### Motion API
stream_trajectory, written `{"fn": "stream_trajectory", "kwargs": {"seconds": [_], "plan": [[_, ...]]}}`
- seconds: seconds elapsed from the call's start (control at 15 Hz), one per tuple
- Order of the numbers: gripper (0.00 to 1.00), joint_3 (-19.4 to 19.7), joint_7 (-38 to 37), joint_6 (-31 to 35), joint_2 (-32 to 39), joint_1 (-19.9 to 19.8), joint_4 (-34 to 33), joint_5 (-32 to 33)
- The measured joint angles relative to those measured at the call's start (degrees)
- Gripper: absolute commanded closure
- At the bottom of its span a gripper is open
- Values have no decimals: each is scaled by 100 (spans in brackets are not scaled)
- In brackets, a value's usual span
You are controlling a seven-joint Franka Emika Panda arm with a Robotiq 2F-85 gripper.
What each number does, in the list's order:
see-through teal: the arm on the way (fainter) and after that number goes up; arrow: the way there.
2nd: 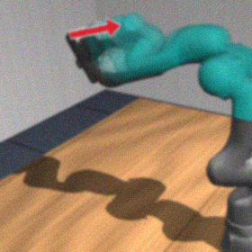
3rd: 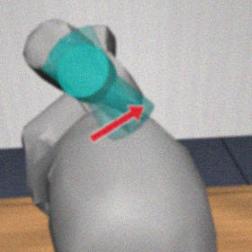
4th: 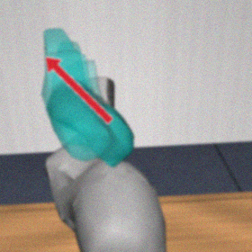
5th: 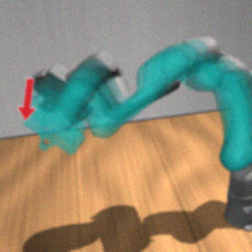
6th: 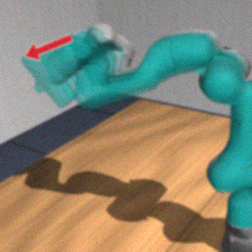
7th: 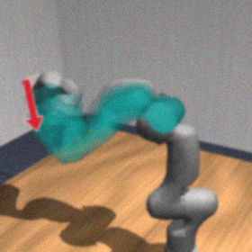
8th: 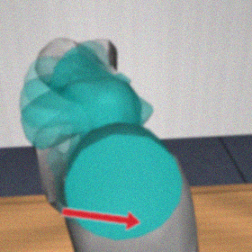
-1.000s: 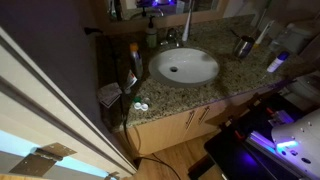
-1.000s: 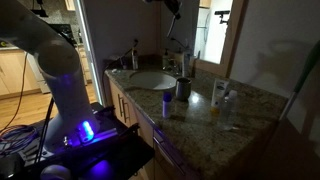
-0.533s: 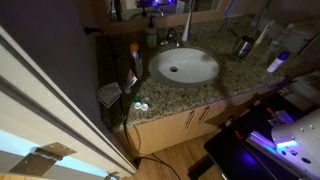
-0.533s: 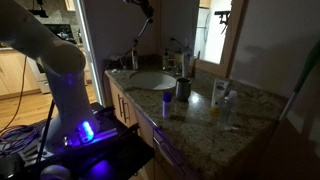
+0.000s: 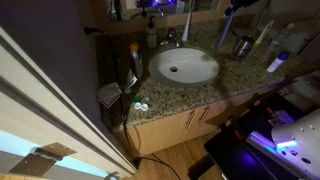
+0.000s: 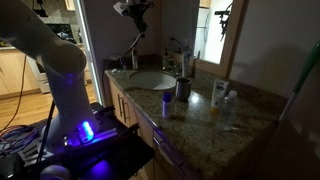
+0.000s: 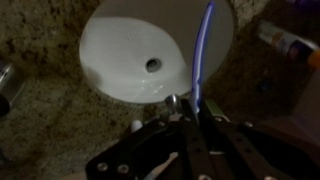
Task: Move the silver cup to the left, remove the toothpaste from the cup and place it on the left side of the counter then take out the toothbrush and place it on the left side of the counter
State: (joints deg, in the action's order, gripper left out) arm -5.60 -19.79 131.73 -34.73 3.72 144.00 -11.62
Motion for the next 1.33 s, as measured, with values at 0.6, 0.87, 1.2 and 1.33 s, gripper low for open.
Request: {"fn": "stream_trajectory", "kwargs": {"seconds": [0.6, 0.87, 1.2, 1.33], "plan": [[98, -429, -62, -137, 1191, 683, 111, -559], [98, -682, -433, -182, 1859, 685, 6, -448], [90, -924, -827, -155, 3357, 814, -993, -538], [98, -926, -843, -155, 3671, 875, -1327, -581]]}}
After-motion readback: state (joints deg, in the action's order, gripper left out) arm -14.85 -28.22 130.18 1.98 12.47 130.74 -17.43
